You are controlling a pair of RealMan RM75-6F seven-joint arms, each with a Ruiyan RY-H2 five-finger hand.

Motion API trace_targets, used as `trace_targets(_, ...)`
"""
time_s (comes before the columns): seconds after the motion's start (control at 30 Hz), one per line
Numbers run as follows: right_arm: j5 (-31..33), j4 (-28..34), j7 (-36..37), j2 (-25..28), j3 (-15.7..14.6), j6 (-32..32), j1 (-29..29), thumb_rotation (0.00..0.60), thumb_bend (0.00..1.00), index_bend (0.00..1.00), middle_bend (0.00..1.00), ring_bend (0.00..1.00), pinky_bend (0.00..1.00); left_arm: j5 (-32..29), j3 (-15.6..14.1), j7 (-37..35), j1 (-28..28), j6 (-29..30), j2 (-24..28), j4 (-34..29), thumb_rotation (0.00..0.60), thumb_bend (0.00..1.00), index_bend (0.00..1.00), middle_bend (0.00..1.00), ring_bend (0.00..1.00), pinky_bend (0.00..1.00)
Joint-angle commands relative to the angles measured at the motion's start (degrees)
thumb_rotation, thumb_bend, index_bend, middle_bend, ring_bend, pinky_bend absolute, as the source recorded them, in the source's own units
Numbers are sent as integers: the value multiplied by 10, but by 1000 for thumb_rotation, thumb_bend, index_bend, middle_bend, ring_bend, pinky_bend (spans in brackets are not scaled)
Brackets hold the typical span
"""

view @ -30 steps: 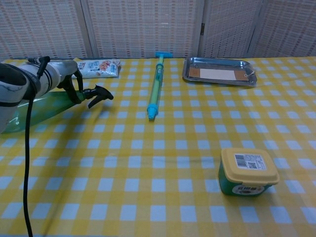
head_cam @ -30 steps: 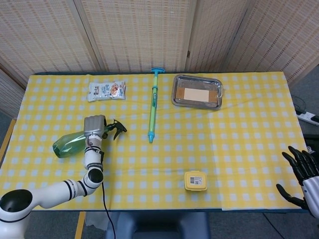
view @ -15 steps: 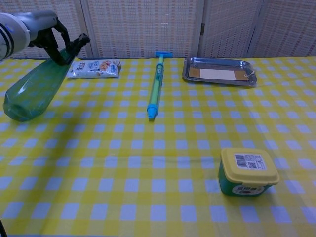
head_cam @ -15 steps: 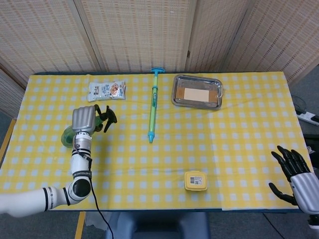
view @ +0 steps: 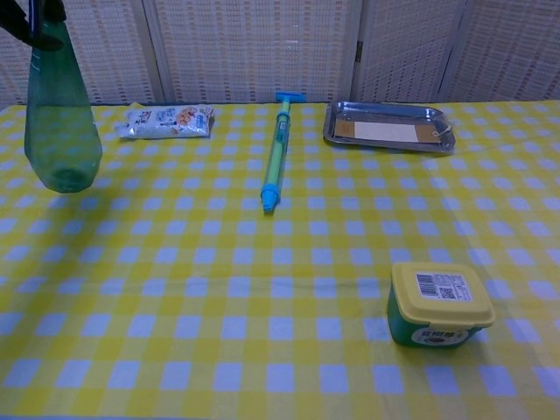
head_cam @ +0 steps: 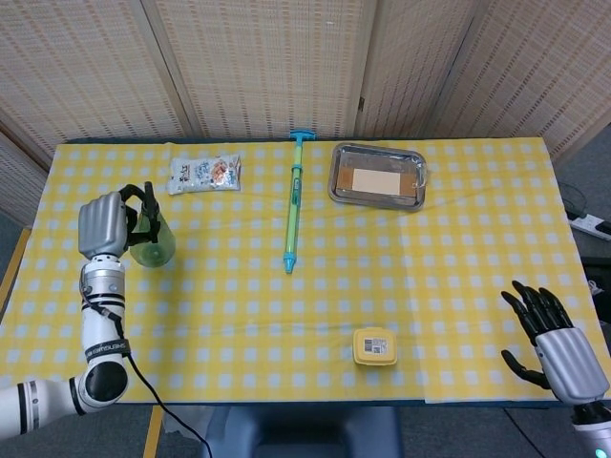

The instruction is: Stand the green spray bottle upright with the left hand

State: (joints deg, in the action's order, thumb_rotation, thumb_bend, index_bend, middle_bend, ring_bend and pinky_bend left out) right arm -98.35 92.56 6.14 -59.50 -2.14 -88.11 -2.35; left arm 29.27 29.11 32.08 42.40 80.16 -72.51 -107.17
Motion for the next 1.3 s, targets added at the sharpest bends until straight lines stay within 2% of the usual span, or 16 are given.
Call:
trace_targets(0.03,1,1,-3,-2,-1,4,-2,600,332,0,0,0,0,24,7,-59,-34,-7,20,-10,600,710,697,1000,1000,1000)
trace_targets(0.2,3,2,-10,-4,-2,10,-4,600,331,0,0,0,0,55,1,-141,-67,-11,16,-6,600,709,698,1000,1000,1000)
trace_targets(0.3,6,3,-15,-6,-1,8,-3,600,332,0,0,0,0,52,-2,-164,-77,-21,15,3,600,709,700,1000,1000,1000)
trace_targets(0.63,6,4,-21,-8,-1,2,-1,600,332,0,0,0,0,9,-5,-180,-80,-54,8,39,600,707,702,1000,1000,1000)
trace_targets(1.3,6,6,-27,-9,-3,0,-1,600,331,0,0,0,0,15,-10,-208,-93,-69,15,55,600,717,685,1000,1000,1000)
